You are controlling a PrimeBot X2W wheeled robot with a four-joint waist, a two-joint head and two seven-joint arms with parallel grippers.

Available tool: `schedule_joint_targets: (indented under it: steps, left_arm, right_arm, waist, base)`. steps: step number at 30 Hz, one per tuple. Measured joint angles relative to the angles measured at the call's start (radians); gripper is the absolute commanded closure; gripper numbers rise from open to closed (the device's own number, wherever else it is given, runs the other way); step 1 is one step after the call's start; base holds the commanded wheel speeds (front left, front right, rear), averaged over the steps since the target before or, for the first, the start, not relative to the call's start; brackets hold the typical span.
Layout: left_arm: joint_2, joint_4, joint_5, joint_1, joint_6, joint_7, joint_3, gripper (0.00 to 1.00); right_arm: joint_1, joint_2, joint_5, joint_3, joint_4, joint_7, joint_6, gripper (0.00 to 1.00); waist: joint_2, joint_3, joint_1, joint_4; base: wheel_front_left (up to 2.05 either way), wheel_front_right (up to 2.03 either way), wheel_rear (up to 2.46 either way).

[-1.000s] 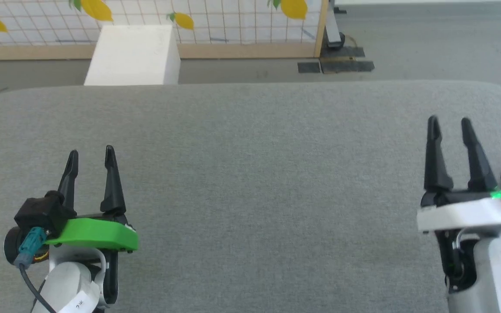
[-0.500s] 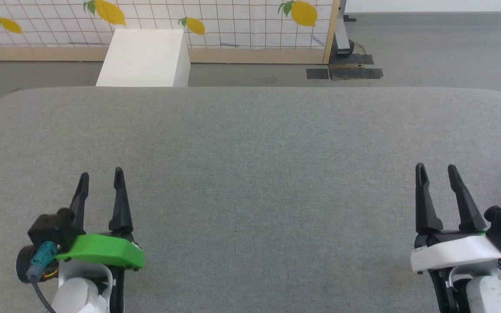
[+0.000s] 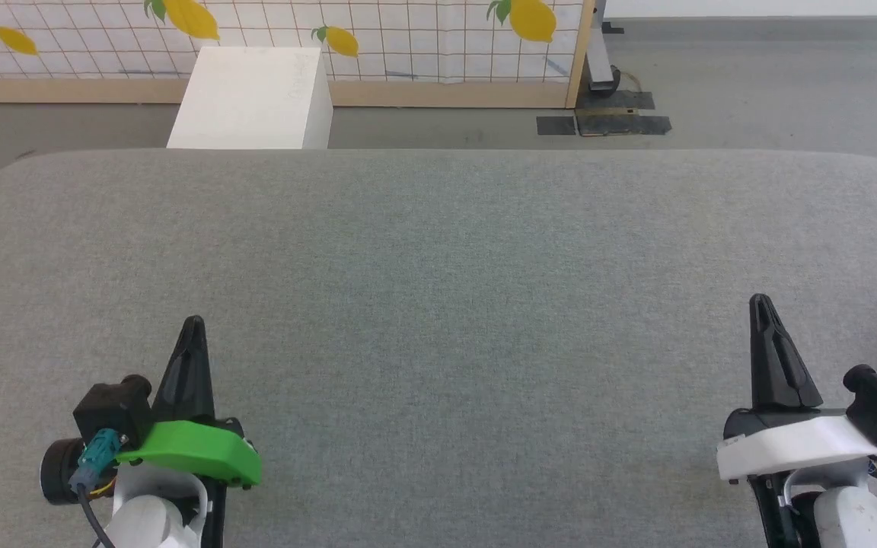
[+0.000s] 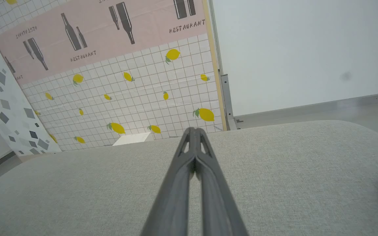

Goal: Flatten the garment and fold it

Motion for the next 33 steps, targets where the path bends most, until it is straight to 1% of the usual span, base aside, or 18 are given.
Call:
schedule_joint_targets:
  steps: [24,33]
  left_arm:
    - [-0.027,-0.032,0.064,0.01,-0.002,0.053,0.019,1.0]
    - [-0.041,-0.046,0.082,0.017,-0.009,0.069,0.025,1.0]
  right_arm:
    - [0.001,0.0,-0.046,0.012,-0.026,0.053,0.0,1.0]
    - [0.005,0.0,-0.069,0.016,-0.036,0.071,0.0,1.0]
  waist:
    - [0.0,-0.015,0.0,-0.006]
    - [0.0,-0.02,0.0,-0.008]
  base:
    - [0.0,0.0,0.0]
    - [0.0,0.0,0.0]
